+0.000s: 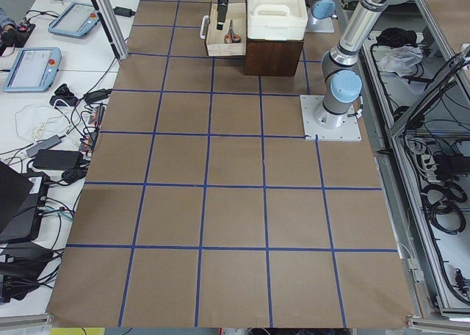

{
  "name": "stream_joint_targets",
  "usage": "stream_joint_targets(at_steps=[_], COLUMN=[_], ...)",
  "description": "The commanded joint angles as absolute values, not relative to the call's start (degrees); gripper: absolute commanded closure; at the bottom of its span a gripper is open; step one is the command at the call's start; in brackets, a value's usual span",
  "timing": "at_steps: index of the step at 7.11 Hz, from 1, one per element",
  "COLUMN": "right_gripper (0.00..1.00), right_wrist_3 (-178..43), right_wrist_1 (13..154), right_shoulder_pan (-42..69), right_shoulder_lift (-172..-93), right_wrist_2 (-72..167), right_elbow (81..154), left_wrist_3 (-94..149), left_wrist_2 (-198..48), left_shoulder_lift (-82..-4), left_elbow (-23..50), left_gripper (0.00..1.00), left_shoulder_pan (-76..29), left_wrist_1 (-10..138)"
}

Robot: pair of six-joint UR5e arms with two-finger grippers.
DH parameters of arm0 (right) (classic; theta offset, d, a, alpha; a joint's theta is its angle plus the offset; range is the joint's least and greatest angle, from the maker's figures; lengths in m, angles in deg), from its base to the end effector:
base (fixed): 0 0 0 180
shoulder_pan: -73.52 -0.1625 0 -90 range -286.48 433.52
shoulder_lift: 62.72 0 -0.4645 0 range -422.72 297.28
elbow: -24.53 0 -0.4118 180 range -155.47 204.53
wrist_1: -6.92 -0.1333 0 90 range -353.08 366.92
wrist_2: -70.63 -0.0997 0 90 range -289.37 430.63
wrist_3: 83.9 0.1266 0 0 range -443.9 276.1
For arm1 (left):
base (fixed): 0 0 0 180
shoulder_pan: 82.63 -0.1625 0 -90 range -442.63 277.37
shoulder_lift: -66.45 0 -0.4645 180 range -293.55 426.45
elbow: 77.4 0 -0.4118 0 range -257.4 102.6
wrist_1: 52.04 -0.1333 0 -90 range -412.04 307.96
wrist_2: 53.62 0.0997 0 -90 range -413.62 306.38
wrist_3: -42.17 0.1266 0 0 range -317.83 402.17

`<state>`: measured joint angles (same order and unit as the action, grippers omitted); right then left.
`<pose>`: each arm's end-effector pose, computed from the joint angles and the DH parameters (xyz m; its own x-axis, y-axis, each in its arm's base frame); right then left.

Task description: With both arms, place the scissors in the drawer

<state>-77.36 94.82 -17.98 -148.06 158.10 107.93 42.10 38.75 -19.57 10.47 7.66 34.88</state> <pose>0.1532 -0.5448 0.5127 -0.9952 0.0880 -0.0435 0.0877 0.9961 0.0078 -0.1306 -0.4952 0.5608 -0.9992 -0.0028 -0.0406 0.0038 0.9871 -0.1598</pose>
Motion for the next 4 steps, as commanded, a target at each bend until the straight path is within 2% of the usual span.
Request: stream_joint_targets(at_steps=[1,4], right_gripper=[0.00,0.00], right_wrist_3=[-77.57,-77.74], right_wrist_1=[94.81,94.81], right_shoulder_pan=[-17.97,-17.97], right_shoulder_lift=[-148.06,-148.06], right_wrist_2=[158.25,157.99], right_elbow=[107.93,107.93], left_wrist_3=[42.08,42.25], left_wrist_2=[38.67,38.58], left_shoulder_lift=[-19.34,-19.34], left_elbow=[10.92,11.01], left_gripper=[0.00,0.00], left_shoulder_pan=[7.63,7.63], left_wrist_1=[34.88,34.88])
